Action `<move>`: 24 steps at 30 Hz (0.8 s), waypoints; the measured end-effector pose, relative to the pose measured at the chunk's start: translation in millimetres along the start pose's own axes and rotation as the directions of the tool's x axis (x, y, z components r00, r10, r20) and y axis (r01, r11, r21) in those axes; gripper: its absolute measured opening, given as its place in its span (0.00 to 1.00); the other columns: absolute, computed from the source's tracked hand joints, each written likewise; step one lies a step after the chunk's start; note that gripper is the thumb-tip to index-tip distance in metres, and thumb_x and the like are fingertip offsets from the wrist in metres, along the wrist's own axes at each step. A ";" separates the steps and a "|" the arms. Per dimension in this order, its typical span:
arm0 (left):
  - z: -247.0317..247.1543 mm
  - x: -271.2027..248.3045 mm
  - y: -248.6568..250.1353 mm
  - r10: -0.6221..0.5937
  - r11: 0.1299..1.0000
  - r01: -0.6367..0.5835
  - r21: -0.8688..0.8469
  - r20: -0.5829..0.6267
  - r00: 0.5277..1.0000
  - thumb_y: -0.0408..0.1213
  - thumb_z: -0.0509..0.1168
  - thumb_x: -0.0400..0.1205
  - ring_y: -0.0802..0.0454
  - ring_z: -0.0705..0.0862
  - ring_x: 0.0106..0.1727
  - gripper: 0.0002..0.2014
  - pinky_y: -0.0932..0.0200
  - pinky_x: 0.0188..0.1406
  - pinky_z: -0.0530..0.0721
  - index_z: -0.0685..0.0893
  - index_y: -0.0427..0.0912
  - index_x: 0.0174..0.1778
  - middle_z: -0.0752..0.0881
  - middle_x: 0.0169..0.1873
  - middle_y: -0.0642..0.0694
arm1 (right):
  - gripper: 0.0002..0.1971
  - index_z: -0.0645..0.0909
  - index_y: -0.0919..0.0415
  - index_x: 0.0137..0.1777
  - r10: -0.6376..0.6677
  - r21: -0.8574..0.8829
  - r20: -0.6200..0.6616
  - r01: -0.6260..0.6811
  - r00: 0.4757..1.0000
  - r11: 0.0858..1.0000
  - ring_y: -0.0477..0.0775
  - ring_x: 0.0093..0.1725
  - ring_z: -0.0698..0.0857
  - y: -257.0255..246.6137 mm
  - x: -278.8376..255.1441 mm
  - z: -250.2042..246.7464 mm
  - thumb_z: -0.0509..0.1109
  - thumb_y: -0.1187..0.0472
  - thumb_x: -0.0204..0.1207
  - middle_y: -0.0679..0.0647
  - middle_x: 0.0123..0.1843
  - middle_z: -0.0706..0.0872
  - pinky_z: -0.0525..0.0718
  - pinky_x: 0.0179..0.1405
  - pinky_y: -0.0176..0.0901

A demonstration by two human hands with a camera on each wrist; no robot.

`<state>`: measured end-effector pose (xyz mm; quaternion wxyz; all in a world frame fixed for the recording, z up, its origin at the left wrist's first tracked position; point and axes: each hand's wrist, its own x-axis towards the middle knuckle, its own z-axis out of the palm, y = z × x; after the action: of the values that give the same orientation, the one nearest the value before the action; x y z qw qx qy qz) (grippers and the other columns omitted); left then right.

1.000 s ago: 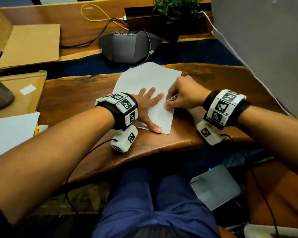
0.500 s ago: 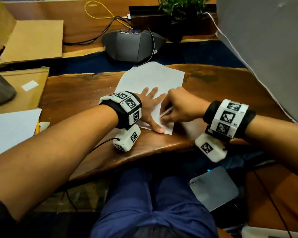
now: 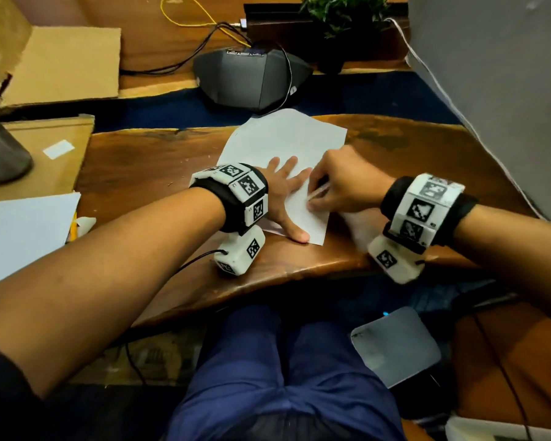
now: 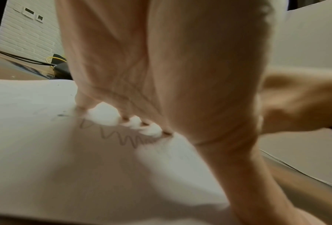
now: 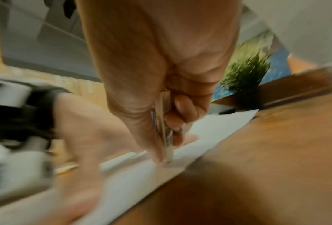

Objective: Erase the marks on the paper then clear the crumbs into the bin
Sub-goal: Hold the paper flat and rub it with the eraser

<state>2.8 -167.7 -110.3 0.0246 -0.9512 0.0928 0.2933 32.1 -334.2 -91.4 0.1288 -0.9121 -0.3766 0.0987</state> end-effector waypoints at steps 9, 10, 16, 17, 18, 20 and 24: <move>2.9 2.4 -3.5 0.002 1.000 -0.002 -0.007 -0.021 1.000 0.82 0.66 0.53 0.39 0.33 0.85 0.71 0.28 0.79 0.47 0.29 0.61 0.83 0.27 0.84 0.50 | 0.07 0.93 0.59 0.45 0.041 0.004 -0.038 -0.040 0.998 0.999 0.47 0.41 0.86 1.5 5.8 -0.3 0.82 0.58 0.69 0.52 0.44 0.92 0.86 0.41 0.40; 2.5 2.2 -3.0 0.010 1.000 -0.011 -0.013 -0.021 1.000 0.81 0.67 0.55 0.38 0.32 0.85 0.71 0.27 0.79 0.47 0.30 0.60 0.83 0.27 0.83 0.49 | 0.06 0.93 0.58 0.44 -0.015 0.013 0.009 0.015 1.000 1.000 0.46 0.40 0.86 -8.7 -2.4 4.2 0.82 0.58 0.69 0.50 0.42 0.92 0.87 0.40 0.39; 5.8 3.8 -2.0 -0.002 1.000 0.002 0.009 -0.044 0.999 0.82 0.66 0.53 0.39 0.34 0.85 0.71 0.27 0.79 0.49 0.28 0.61 0.82 0.28 0.84 0.50 | 0.08 0.93 0.58 0.44 0.120 0.033 -0.049 -0.118 0.992 0.992 0.44 0.38 0.84 13.6 13.0 -8.7 0.82 0.55 0.69 0.50 0.42 0.92 0.80 0.34 0.33; 5.2 2.6 -2.4 -0.002 1.000 0.003 0.009 -0.042 0.999 0.81 0.66 0.55 0.38 0.34 0.85 0.70 0.28 0.79 0.49 0.28 0.61 0.83 0.29 0.84 0.50 | 0.07 0.93 0.58 0.44 0.108 0.027 -0.058 -0.106 0.993 0.994 0.44 0.38 0.84 10.4 12.2 -5.2 0.82 0.56 0.69 0.51 0.42 0.92 0.80 0.34 0.33; 3.8 2.1 -2.5 0.003 1.000 -0.003 0.000 -0.039 0.999 0.80 0.67 0.56 0.38 0.34 0.85 0.70 0.28 0.79 0.49 0.29 0.60 0.83 0.29 0.84 0.49 | 0.06 0.93 0.58 0.43 0.065 0.016 -0.032 -0.065 0.997 0.998 0.45 0.39 0.85 3.3 8.9 -0.2 0.82 0.57 0.69 0.50 0.42 0.92 0.82 0.35 0.34; 2.4 0.8 -1.9 0.020 1.000 -0.020 -0.010 -0.041 0.999 0.79 0.68 0.58 0.37 0.33 0.85 0.69 0.28 0.79 0.47 0.30 0.60 0.83 0.29 0.84 0.47 | 0.05 0.92 0.56 0.41 -0.017 0.033 0.068 0.014 0.998 0.999 0.43 0.38 0.85 -14.7 -2.4 5.9 0.82 0.57 0.68 0.47 0.39 0.91 0.83 0.37 0.33; 5.3 2.5 -1.5 0.001 1.000 -0.001 -0.002 -0.046 0.999 0.81 0.67 0.55 0.37 0.34 0.85 0.70 0.27 0.79 0.47 0.29 0.61 0.83 0.29 0.84 0.49 | 0.08 0.93 0.58 0.43 0.101 0.017 -0.013 -0.101 0.995 0.995 0.46 0.38 0.85 7.2 14.3 -8.1 0.82 0.55 0.69 0.51 0.42 0.92 0.82 0.35 0.36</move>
<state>2.2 -166.1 -116.1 0.0215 -0.9577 0.0936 0.2712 49.0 -330.3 -87.2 0.1336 -0.9296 -0.3281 0.1020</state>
